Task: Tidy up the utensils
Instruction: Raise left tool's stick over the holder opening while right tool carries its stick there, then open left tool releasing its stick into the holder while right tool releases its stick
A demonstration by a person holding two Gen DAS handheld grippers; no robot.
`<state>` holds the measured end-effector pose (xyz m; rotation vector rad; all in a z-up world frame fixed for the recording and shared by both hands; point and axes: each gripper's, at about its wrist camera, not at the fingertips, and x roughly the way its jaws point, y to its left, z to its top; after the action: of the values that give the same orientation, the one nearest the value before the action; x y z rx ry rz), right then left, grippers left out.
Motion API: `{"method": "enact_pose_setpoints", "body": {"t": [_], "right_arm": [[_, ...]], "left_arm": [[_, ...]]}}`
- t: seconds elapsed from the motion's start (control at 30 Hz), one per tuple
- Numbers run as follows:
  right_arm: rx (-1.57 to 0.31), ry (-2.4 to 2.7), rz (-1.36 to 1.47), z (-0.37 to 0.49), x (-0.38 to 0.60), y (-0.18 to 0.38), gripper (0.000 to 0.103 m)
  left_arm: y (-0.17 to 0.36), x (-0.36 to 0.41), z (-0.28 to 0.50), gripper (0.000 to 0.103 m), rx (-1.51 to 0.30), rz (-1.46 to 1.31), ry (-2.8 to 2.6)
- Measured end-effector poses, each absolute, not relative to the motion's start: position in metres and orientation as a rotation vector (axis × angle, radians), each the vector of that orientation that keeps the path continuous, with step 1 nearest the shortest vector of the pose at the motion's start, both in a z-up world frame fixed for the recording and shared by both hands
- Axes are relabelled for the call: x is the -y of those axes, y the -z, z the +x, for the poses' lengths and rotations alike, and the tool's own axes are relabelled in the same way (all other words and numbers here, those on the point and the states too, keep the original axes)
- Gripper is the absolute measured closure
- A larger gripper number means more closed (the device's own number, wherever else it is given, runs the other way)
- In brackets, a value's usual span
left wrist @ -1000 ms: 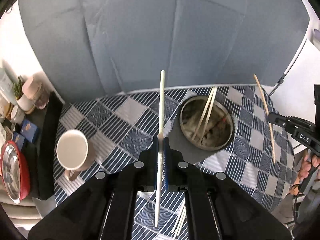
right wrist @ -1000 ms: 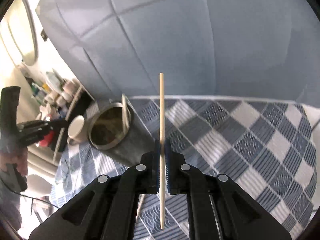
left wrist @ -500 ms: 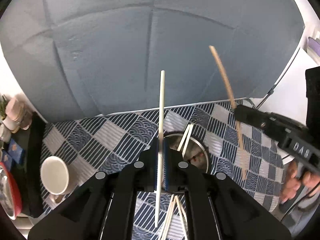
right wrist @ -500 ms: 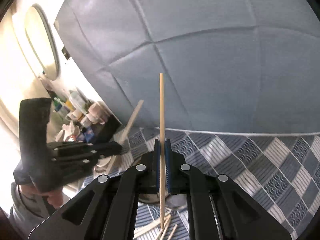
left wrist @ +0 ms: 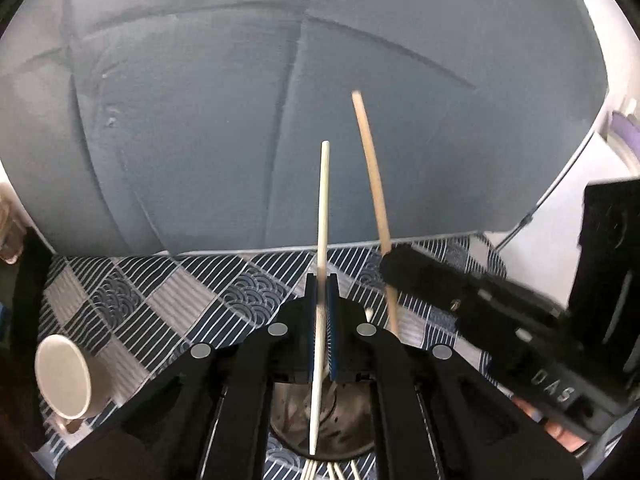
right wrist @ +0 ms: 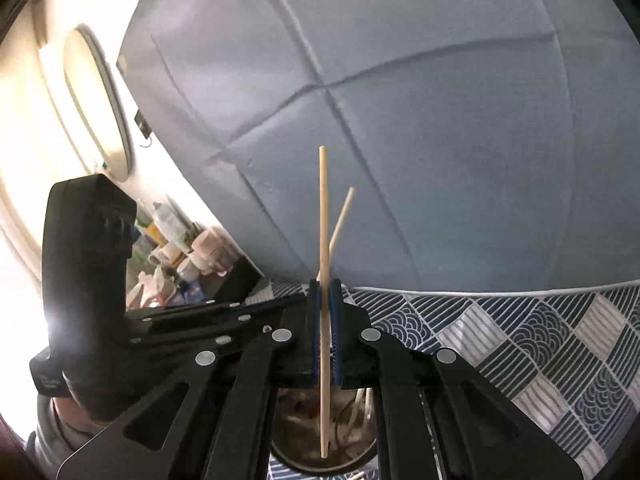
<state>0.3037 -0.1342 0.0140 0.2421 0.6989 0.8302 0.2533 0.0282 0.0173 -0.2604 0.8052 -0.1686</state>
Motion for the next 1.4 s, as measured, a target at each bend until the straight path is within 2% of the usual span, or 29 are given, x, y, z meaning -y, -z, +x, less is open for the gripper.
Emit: {"method": "enact_pose_setpoints", "body": {"t": [0.23,0.83,0.87,0.9,1.0,1.07,1.13,1.17,1.23,1.37,1.4], "right_arm": [[-0.686,-0.843,0.292,0.301,0.142,0.014,0.098],[-0.701,-0.786,0.229,0.279,0.146,0.035,0.095],[-0.701,-0.782,0.228,0.277,0.146,0.034,0.095],[-0.699,-0.777,0.230,0.276,0.147,0.033,0.094],[-0.690,-0.747,0.242,0.275,0.153,0.030,0.093],[-0.689,-0.717,0.240,0.274,0.157,0.028,0.085],[-0.679,-0.687,0.235,0.272,0.161,0.026,0.066],[-0.673,-0.675,0.237,0.271,0.164,0.024,0.062],[-0.669,-0.646,0.247,0.269,0.169,0.021,0.045],[-0.668,-0.590,0.264,0.267,0.178,0.016,0.034],[-0.669,-0.579,0.270,0.266,0.180,0.016,0.027]], "left_arm": [[-0.002,-0.030,0.252,0.098,-0.713,-0.300,0.186],[0.014,-0.032,0.234,0.097,-0.760,-0.311,0.189],[0.013,-0.033,0.233,0.093,-0.757,-0.309,0.183],[0.012,-0.033,0.231,0.084,-0.755,-0.305,0.177],[0.006,-0.035,0.226,0.073,-0.741,-0.292,0.160],[0.001,-0.036,0.221,0.072,-0.727,-0.263,0.141],[-0.003,-0.037,0.218,0.062,-0.723,-0.237,0.122],[-0.005,-0.038,0.215,0.057,-0.718,-0.233,0.116],[-0.008,-0.042,0.212,0.049,-0.715,-0.234,0.109],[-0.009,-0.049,0.207,0.030,-0.720,-0.239,0.088],[-0.010,-0.051,0.206,0.028,-0.721,-0.251,0.084]]}}
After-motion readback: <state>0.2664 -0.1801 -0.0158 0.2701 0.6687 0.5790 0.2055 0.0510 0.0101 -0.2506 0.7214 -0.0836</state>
